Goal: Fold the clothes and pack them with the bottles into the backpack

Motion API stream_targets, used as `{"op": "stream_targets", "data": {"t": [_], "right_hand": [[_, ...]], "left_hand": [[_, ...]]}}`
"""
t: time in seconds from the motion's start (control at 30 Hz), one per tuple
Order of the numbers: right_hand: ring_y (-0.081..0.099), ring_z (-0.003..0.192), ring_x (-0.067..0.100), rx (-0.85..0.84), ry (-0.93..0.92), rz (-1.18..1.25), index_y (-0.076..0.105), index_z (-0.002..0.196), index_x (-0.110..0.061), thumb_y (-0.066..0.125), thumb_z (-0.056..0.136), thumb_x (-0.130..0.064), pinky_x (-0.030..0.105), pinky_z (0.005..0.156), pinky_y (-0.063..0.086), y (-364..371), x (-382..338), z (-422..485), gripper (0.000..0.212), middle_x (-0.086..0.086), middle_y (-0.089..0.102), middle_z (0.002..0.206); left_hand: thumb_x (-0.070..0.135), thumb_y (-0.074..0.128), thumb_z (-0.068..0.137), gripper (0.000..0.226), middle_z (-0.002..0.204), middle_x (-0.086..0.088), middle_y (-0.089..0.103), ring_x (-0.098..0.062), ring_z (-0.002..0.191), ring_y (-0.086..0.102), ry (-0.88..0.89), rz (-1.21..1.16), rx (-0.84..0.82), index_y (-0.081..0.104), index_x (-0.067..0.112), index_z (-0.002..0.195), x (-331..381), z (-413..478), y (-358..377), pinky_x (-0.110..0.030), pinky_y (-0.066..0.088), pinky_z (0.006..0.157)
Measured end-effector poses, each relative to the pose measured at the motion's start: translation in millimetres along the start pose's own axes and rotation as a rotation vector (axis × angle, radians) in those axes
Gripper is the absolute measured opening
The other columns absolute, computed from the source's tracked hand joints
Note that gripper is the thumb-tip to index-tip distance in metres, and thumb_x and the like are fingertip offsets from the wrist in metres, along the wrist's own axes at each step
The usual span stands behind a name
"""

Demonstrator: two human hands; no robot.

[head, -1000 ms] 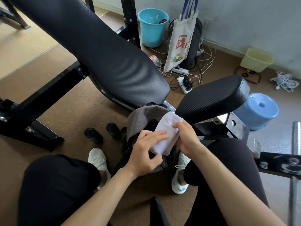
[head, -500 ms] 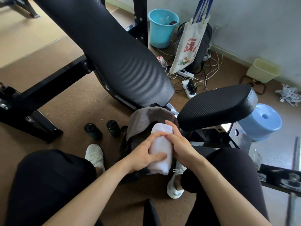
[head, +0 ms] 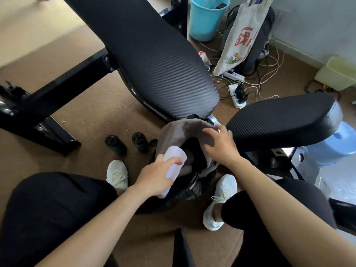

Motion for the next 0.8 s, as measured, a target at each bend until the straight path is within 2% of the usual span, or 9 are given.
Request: {"op": "stream_targets", "data": {"t": [0.07,0.13,0.33,0.43,0.53,0.6,0.67,0.73,0.8], "right_hand": [[0.030,0.129,0.036,0.001,0.030,-0.117,0.052,0.144,-0.032,0.064,0.092,-0.029,0.045,0.109,0.031,0,3,13,0.053,0.009,0.036,0.145],[0.030,0.129,0.036,-0.018,0.050,-0.135,0.050,0.146,-0.031,0.064,0.093,-0.031,0.047,0.108,0.032,2,4,22,0.055,0.010,0.034,0.142],[0.033,0.134,0.032,-0.063,0.051,-0.060,0.043,0.151,-0.029,0.062,0.095,-0.025,0.051,0.105,0.035,5,8,32,0.059,0.006,0.026,0.145],[0.034,0.133,0.031,-0.066,0.034,-0.045,0.043,0.151,-0.030,0.063,0.095,-0.026,0.050,0.104,0.037,5,13,33,0.060,0.005,0.027,0.145],[0.033,0.135,0.030,-0.067,0.018,-0.038,0.043,0.151,-0.032,0.064,0.094,-0.027,0.049,0.105,0.035,6,16,33,0.061,0.004,0.027,0.146],[0.032,0.136,0.030,-0.069,0.013,-0.039,0.042,0.151,-0.032,0.065,0.093,-0.026,0.048,0.106,0.033,7,17,34,0.062,0.004,0.026,0.147],[0.031,0.138,0.030,-0.069,0.012,-0.036,0.041,0.152,-0.031,0.066,0.093,-0.025,0.048,0.106,0.033,9,18,35,0.064,0.004,0.025,0.148],[0.030,0.139,0.029,-0.069,0.015,-0.028,0.039,0.153,-0.030,0.066,0.093,-0.025,0.049,0.107,0.032,10,17,36,0.066,0.004,0.023,0.149],[0.029,0.140,0.029,-0.073,0.022,-0.017,0.038,0.154,-0.030,0.066,0.093,-0.024,0.050,0.108,0.032,11,17,37,0.067,0.004,0.021,0.150]], "left_hand": [[0.011,0.057,0.090,0.061,0.128,-0.001,0.040,-0.027,0.086,0.049,0.045,0.145,-0.029,0.040,0.050,0.132,3,4,3,-0.037,0.035,0.072],[0.005,0.058,0.091,0.064,0.134,-0.003,0.038,-0.031,0.095,0.054,0.092,0.244,-0.046,0.040,0.049,0.134,8,15,10,-0.038,0.036,0.078],[0.001,0.053,0.092,0.075,0.160,-0.007,0.017,-0.043,0.119,0.049,0.214,0.367,-0.143,0.031,0.047,0.147,19,69,63,-0.055,0.046,0.094],[0.028,0.043,0.105,0.056,0.166,-0.007,0.012,-0.044,0.137,0.036,0.212,0.447,-0.098,0.024,0.041,0.155,14,89,87,-0.062,0.038,0.104],[0.051,0.030,0.105,0.058,0.168,-0.005,0.014,-0.039,0.146,0.027,0.103,0.423,-0.125,0.017,0.037,0.160,-10,107,105,-0.067,0.029,0.109],[0.050,0.023,0.101,0.057,0.169,-0.008,0.019,-0.048,0.144,0.030,0.126,0.495,-0.198,0.033,0.039,0.156,-19,113,124,-0.073,0.030,0.106],[0.048,0.016,0.094,0.066,0.162,-0.018,0.036,-0.057,0.136,0.039,0.146,0.516,-0.279,0.045,0.034,0.152,-26,114,142,-0.076,0.031,0.102],[0.044,0.022,0.100,0.058,0.165,-0.017,0.028,-0.054,0.140,0.033,0.184,0.484,-0.310,0.040,0.032,0.154,-20,112,148,-0.071,0.026,0.109],[0.027,0.039,0.105,0.049,0.165,-0.011,0.024,-0.045,0.141,0.033,0.241,0.442,-0.369,0.037,0.032,0.154,-14,111,154,-0.054,0.030,0.112]]}}
Point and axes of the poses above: each hand's wrist, its own z-axis towards the middle knuckle, its own y-axis out of the palm, x = y × z, the point moved 10 cm from there along z, towards the middle knuckle
